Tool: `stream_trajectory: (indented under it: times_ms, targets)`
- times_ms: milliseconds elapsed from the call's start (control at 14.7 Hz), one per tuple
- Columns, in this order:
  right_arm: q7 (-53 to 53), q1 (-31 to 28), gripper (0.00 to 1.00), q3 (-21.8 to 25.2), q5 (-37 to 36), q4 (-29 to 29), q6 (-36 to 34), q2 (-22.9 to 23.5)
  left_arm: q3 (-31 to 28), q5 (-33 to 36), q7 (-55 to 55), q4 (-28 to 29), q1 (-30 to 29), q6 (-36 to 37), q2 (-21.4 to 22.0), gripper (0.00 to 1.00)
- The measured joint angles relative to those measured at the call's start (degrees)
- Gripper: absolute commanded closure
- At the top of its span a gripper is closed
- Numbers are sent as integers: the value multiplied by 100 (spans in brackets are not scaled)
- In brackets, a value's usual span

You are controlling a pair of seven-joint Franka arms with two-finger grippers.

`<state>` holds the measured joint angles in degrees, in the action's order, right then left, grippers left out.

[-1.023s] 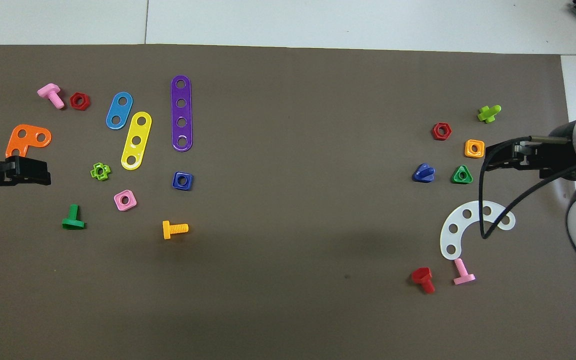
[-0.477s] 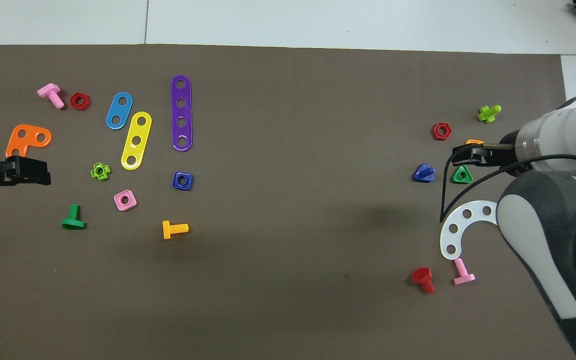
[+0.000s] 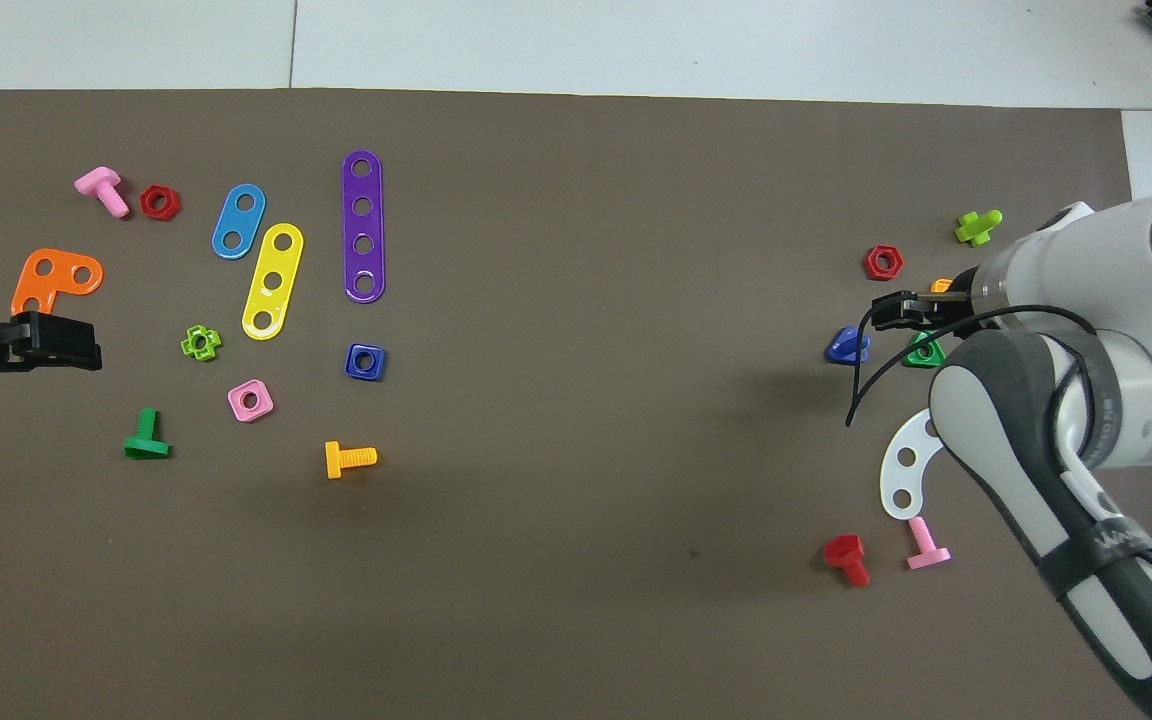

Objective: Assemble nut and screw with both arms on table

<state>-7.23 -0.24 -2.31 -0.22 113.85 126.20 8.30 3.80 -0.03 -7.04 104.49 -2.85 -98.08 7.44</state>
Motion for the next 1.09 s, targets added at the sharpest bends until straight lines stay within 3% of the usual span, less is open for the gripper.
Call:
stream_trajectory:
  times_ms: [477,1091]
  targets:
    - [0,177,11,-28,0,214,1023,643,0,0,0,0,0,0,0,0]
    - [0,273,22,-13,0,349,1350,789,0,0,0,0,0,0,0,0]
